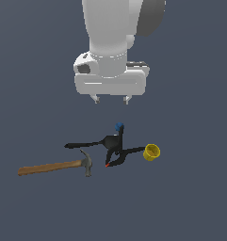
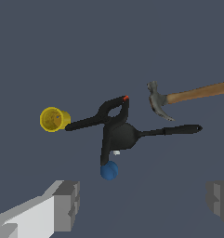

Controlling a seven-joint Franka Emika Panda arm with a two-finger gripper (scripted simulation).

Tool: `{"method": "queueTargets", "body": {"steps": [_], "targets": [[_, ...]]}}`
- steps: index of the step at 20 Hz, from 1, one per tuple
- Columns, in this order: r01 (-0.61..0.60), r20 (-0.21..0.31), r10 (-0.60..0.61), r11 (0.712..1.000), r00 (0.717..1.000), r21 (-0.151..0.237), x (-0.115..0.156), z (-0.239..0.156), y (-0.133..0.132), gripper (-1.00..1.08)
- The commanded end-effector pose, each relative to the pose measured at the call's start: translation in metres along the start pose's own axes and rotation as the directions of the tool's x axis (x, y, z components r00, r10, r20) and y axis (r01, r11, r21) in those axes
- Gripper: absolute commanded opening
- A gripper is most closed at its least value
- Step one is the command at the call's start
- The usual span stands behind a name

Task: Pick up a designated object from a clutter of objects.

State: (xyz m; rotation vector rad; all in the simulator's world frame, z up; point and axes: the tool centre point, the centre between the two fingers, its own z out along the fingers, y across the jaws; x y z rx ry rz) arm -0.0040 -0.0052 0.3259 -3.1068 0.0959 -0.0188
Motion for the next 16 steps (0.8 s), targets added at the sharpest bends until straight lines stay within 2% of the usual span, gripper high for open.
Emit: {"method": "queueTargets", "body": {"steps": [1,10,16], "targets": [[0.0,0.0,0.0,1.0,1.0,0.0,0.0,0.0,-0.001,1.0],[-0.09,0.002,0.09,0.996,0.996,0.007,0.005,0.017,0.004,1.0],[-0.215,0.007,0.215,0.976,0.977,0.013,0.012,0.04,0.011,1.0]]}}
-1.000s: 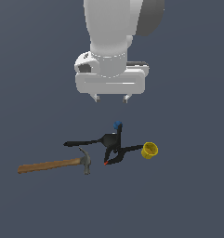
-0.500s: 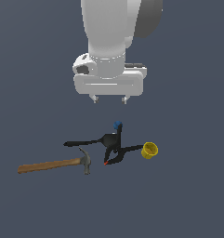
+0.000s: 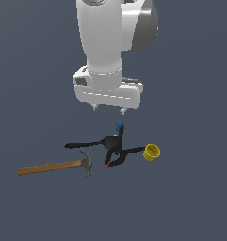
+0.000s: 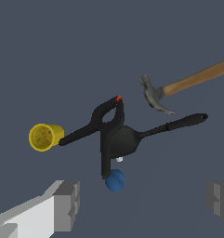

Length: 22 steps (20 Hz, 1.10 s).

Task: Pick up a designated object from a clutter of objects.

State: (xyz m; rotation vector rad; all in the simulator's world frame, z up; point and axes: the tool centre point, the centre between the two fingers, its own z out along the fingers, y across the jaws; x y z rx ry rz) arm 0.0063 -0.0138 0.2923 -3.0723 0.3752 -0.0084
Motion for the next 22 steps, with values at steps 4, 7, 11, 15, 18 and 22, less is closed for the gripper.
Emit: {"method": "queueTargets", "body": {"steps": [4,7,11,15,18,22], "targets": [[-0.151,0.004,0.151,0.988,0.988,0.006,0.008,0.028,0.008,1.0],[-0.245,0.006,0.245,0.969,0.969,0.007,0.013,0.045,0.014,1.0],[-0.368,0.008,0.368,0.93,0.93,0.007,0.018,0.068,0.022,1.0],[-0.484,0.009,0.484,0.875,0.875,0.004,0.021,0.092,0.032,1.0],[-0.567,0.007,0.567,0.824,0.824,0.001,0.023,0.109,0.039,1.0],[-0.669,0.003,0.669,0.744,0.744,-0.004,0.025,0.132,0.05,1.0]]}}
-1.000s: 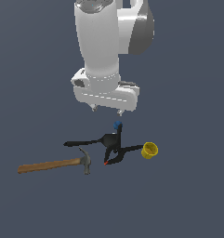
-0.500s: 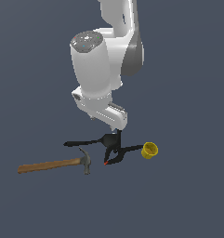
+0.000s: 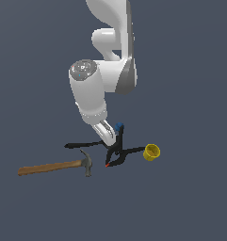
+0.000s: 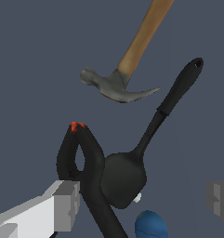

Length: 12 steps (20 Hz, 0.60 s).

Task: Pick up a designated object from a clutter of objects.

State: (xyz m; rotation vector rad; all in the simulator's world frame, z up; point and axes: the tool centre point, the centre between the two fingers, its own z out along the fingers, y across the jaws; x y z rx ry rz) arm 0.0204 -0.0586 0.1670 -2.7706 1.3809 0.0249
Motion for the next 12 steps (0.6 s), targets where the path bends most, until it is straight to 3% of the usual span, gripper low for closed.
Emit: {"method": "queueTargets", "body": {"steps": [1,5,12], "targets": [[-0.083,-0.004,0.083,0.997,0.997,-0.003,0.005,0.014,0.005,1.0],[-0.211,-0.012,0.211,0.978,0.977,-0.007,0.013,0.037,0.014,1.0],[-0.391,-0.03,0.39,0.92,0.92,-0.011,0.024,0.069,0.03,1.0]]}}
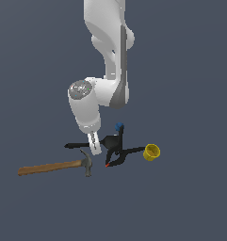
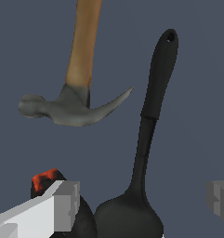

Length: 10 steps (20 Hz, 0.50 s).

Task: Pick up a designated object from a clutter of objects.

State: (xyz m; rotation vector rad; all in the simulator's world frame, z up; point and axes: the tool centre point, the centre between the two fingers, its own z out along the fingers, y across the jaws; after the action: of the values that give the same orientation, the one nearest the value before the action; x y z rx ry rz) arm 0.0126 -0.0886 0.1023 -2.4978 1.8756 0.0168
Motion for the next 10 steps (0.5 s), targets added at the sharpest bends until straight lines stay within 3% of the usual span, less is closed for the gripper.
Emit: {"method": "queueTargets", "body": {"steps": [1,10], "targets": [[-0.058,-0.006,0.058,0.998,0.998,-0.001,0.005,0.01,0.003,1.0],[-0.168,-0.02,0.168,0.986,0.986,-0.004,0.013,0.028,0.011,1.0]]}}
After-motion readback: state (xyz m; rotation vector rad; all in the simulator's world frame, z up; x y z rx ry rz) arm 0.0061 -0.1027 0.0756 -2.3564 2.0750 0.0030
